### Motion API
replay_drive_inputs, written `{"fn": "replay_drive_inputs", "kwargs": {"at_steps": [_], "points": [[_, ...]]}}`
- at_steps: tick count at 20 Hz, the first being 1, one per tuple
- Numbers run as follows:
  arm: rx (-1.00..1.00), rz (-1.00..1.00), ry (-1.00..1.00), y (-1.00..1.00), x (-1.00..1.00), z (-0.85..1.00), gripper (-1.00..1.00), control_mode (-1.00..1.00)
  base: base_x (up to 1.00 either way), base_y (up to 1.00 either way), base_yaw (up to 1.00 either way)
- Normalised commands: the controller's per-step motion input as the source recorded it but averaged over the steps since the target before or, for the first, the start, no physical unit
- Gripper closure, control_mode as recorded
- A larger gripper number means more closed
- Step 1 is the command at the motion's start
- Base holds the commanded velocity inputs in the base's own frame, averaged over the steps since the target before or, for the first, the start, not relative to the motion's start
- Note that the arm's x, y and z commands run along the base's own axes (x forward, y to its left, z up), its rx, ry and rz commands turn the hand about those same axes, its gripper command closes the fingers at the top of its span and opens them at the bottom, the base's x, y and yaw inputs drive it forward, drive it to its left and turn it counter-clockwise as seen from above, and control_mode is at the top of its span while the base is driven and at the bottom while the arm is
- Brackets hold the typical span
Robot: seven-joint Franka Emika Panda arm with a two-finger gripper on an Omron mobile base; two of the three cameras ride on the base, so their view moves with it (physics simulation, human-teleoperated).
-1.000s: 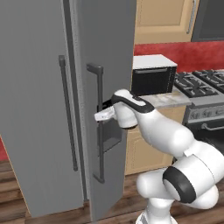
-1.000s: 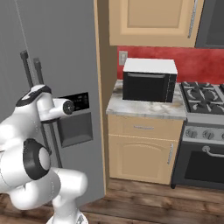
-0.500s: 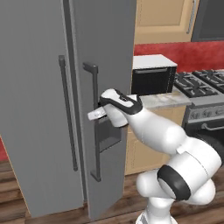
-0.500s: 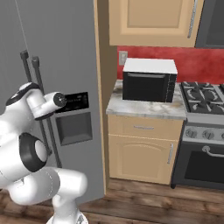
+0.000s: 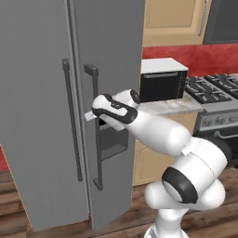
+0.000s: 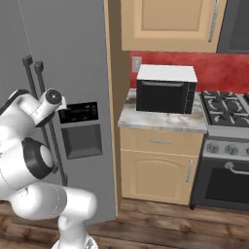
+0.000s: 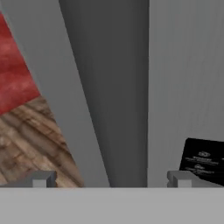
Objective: Take the bottled waters from the counter and place them in the freezer to freeze. Close the freezer door after placing the bottles.
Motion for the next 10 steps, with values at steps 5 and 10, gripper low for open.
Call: {"fn": "replay_drive_inputs", "kwargs": {"at_steps": [5, 10], "points": [[-0.09, -0.09, 0.1, 0.16, 0.25, 0.41, -1.0, -1.0, 0.0, 0.0, 0.0], [-0.06, -0.1, 0.01, 0.11, 0.25, 0.14, -1.0, -1.0, 0.0, 0.0, 0.0]]}}
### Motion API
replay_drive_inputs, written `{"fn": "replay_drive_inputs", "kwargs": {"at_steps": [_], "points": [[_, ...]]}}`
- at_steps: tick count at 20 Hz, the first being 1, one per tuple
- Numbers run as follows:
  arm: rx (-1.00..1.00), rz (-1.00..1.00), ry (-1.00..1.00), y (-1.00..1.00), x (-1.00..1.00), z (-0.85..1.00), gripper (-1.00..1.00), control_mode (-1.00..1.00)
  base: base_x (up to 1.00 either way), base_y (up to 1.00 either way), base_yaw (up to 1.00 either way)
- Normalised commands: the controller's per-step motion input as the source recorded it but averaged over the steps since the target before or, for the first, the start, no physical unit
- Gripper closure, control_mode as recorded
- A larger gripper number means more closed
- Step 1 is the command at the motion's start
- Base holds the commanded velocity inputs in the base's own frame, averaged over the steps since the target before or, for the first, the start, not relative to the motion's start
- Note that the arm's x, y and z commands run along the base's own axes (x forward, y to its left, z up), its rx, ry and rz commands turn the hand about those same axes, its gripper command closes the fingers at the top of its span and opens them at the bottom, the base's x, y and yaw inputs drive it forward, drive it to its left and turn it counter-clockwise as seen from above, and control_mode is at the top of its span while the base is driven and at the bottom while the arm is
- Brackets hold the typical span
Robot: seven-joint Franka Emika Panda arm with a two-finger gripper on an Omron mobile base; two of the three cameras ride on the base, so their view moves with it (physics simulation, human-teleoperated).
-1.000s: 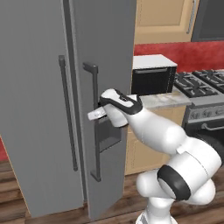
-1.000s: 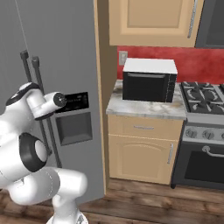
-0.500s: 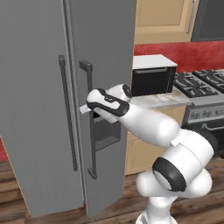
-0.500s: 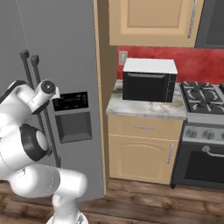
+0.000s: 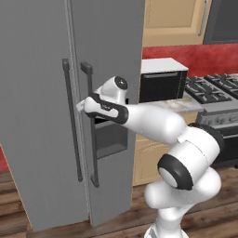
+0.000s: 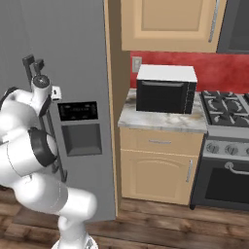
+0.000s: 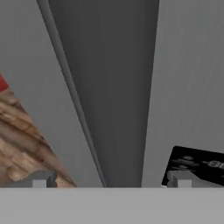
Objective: Take the bottled waters from the counter and place them in the freezer to freeze. Close the freezer door after placing the bottles.
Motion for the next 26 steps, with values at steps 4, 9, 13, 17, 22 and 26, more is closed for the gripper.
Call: {"fn": "replay_drive_inputs", "kwargs": {"at_steps": [4, 9, 13, 17, 22, 26], "points": [[-0.03, -0.12, 0.0, 0.08, 0.33, 0.0, -1.0, -1.0, 0.0, 0.0, 0.0], [-0.02, -0.12, 0.0, 0.05, 0.3, 0.0, -1.0, -1.0, 0.0, 0.0, 0.0], [0.0, -0.11, 0.0, 0.01, 0.28, 0.0, -1.0, -1.0, 0.0, 0.0, 0.0], [0.0, -0.1, 0.0, 0.0, 0.3, 0.0, -1.0, -1.0, 0.0, 0.0, 0.0], [-0.01, -0.09, 0.0, 0.0, 0.34, 0.0, -1.0, -1.0, 0.0, 0.0, 0.0], [-0.02, -0.09, 0.0, 0.0, 0.36, 0.0, -1.0, -1.0, 0.0, 0.0, 0.0]]}}
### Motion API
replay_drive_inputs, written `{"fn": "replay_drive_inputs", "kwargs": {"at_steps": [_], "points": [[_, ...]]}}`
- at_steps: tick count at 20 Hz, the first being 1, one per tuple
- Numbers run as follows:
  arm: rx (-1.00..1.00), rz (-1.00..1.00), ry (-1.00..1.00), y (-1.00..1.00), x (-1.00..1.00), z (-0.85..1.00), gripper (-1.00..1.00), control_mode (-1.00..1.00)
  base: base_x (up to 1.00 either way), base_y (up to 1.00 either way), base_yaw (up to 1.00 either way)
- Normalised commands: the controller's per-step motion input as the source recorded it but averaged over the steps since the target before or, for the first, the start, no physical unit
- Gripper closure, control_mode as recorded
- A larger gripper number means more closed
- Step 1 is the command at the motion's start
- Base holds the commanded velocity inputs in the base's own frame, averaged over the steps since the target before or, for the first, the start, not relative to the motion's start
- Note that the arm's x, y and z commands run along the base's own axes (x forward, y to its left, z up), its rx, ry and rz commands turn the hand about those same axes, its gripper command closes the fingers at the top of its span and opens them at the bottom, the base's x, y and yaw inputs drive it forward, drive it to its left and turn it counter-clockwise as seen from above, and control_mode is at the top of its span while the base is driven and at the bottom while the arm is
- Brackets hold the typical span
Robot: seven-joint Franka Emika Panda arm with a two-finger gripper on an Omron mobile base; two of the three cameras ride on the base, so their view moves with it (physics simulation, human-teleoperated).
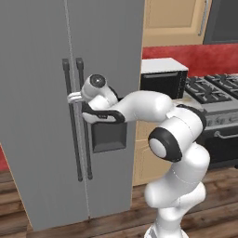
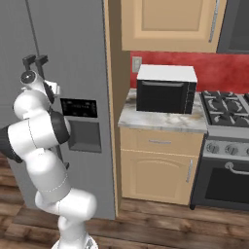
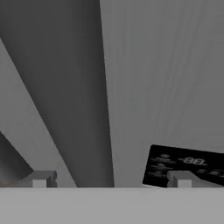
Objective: Take the bottled waters from the counter and place them in the freezer to freeze. Close the freezer door after placing the bottles.
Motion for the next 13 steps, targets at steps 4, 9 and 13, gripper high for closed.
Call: {"fn": "replay_drive_inputs", "kwargs": {"at_steps": [4, 9, 13], "points": [[-0.03, -0.09, 0.0, 0.0, 0.35, 0.0, -1.0, -1.0, 0.0, 0.0, 0.0], [-0.03, -0.09, 0.0, 0.0, 0.31, 0.0, -1.0, -1.0, 0.0, 0.0, 0.0], [-0.03, -0.08, 0.0, 0.0, 0.29, 0.0, -1.0, -1.0, 0.0, 0.0, 0.0]]}}
